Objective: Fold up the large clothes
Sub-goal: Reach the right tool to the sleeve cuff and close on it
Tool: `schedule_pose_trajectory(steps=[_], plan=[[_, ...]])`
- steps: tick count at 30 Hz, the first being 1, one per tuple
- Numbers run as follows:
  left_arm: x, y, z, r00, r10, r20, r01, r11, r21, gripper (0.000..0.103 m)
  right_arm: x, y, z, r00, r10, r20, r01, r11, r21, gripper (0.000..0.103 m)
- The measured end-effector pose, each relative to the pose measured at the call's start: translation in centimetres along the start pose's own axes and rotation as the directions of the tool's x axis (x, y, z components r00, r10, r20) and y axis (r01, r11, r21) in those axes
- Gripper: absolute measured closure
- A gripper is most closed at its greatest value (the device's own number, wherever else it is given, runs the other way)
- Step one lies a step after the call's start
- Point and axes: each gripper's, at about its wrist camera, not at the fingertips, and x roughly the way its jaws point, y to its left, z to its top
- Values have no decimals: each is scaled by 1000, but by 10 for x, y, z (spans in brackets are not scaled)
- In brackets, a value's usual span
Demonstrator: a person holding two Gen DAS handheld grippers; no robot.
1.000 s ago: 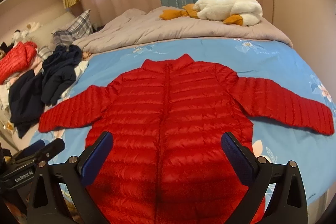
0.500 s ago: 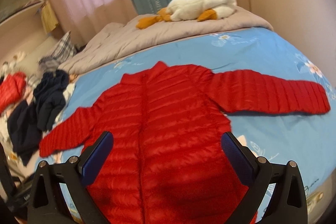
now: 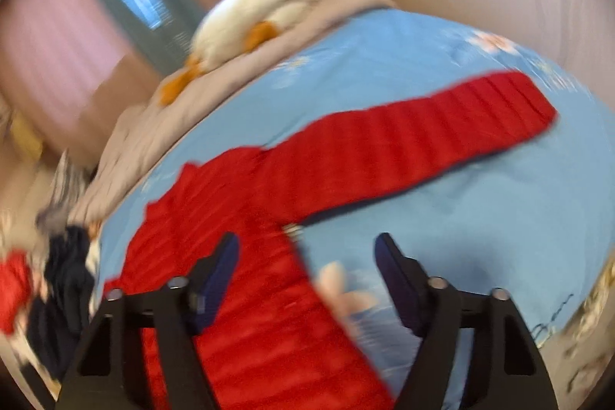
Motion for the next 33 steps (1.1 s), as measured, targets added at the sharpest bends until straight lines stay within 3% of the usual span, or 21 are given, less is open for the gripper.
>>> schedule_pose_trajectory(steps=[2, 7, 13, 20, 25, 33], plan=[[9, -4, -3, 1000, -7, -26, 8, 1000, 16, 2, 7, -28, 3, 999, -47, -8, 48, 995, 85, 46], [31, -11, -10, 996, -11, -83, 16, 998, 56, 5, 11, -99, 9, 994, -108, 9, 101, 950, 296, 47], [52, -17, -22, 989, -36, -145, 47, 996, 70, 6, 13, -146, 20, 990, -127, 57, 87, 886, 456, 47], [62, -19, -27, 985, -35, -167, 48, 996, 70, 6, 41, -162, 36, 995, 10, 98, -58, 865, 498, 47], [67, -17, -26, 985, -37, -166, 46, 998, 46, 6, 60, -171, 50, 990, 58, 129, -119, 837, 535, 48], [51, -9, -12, 996, -9, -90, 13, 999, 46, 8, 53, -155, 67, 990, -60, 129, -4, 895, 447, 89]])
